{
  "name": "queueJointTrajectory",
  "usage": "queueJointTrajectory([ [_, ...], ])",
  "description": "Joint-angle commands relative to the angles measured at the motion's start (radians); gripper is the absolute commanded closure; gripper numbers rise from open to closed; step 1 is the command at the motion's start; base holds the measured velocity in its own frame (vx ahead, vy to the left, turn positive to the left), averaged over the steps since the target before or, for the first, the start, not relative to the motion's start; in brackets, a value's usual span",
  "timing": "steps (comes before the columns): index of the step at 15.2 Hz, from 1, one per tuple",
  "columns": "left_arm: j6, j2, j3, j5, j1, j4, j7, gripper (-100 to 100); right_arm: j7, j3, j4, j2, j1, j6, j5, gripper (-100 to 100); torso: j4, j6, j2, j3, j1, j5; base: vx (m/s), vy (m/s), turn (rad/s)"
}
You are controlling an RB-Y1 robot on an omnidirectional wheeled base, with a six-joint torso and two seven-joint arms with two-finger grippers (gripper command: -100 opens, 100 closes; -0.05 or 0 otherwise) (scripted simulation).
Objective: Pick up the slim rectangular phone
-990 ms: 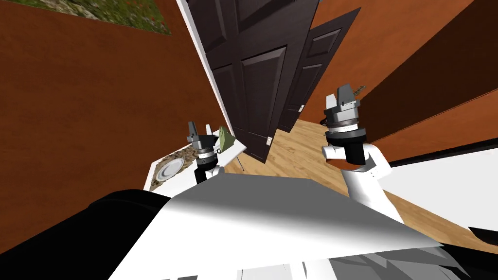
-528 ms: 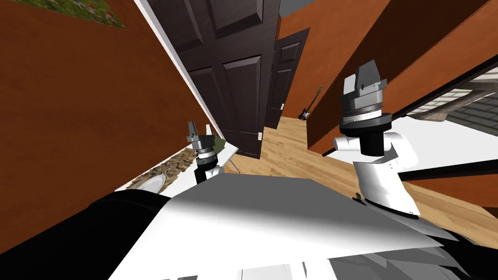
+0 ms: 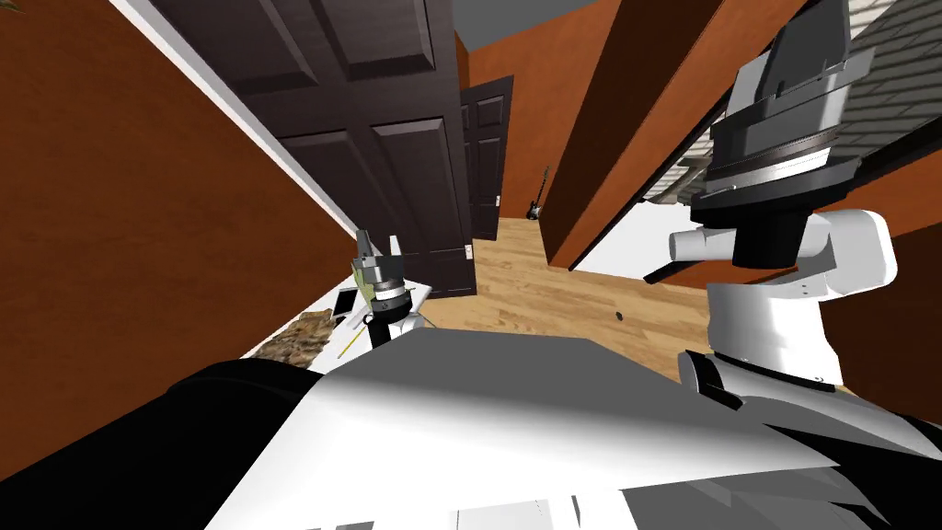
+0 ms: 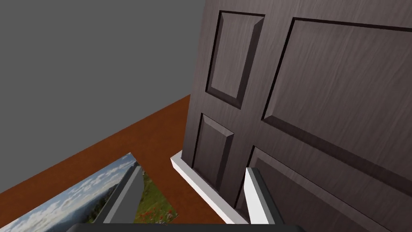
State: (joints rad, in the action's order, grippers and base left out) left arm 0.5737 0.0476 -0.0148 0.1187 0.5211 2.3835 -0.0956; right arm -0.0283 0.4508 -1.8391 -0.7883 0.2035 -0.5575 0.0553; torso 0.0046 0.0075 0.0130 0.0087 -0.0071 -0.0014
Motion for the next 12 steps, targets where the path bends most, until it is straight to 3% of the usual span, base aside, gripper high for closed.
queueJointTrajectory([
  [1,0.0,0.0,0.0,0.0,0.0,0.0,0.0,0,0.002,0.023,0.008,-0.039,0.042,0.007,0.001,-100,0.0,0.0,0.0,0.0,0.0,0.0,-0.059,0.0,-0.495],
  [3,0.0,0.0,0.0,0.0,0.0,0.0,0.0,0,0.002,0.023,0.008,-0.039,0.042,0.007,0.001,-100,0.0,0.0,0.0,0.0,0.001,0.0,-0.025,0.002,-0.386],
  [4,0.0,0.0,0.0,0.0,0.0,0.0,0.0,0,-0.001,0.07,0.058,-0.087,0.091,0.003,0.012,-100,0.0,-0.001,-0.001,-0.001,0.002,0.0,-0.048,0.001,-0.392],
  [6,0.0,0.0,0.0,0.0,0.0,0.0,0.0,0,-0.001,0.077,0.058,-0.112,0.126,0.003,0.012,-100,0.0,0.0,0.001,0.0,0.001,0.0,-0.065,-0.009,-0.501],
  [8,0.0,0.0,0.0,0.0,0.0,0.0,0.0,0,-0.001,0.077,0.058,-0.112,0.126,0.003,0.012,-100,0.0,0.0,0.0,0.0,0.001,0.0,-0.024,-0.005,-0.43],
  [9,0.0,0.0,0.0,0.0,0.0,0.0,0.0,0,-0.004,0.123,0.109,-0.16,0.175,-0.001,0.023,-100,0.0,0.0,-0.001,0.0,0.002,0.0,-0.051,-0.002,-0.407],
  [12,0.0,0.0,0.0,0.0,0.0,0.0,0.0,0,-0.004,0.133,0.109,-0.185,0.212,-0.001,0.023,-100,0.001,0.0,0.002,0.001,0.001,0.0,-0.057,-0.014,-0.519],
])
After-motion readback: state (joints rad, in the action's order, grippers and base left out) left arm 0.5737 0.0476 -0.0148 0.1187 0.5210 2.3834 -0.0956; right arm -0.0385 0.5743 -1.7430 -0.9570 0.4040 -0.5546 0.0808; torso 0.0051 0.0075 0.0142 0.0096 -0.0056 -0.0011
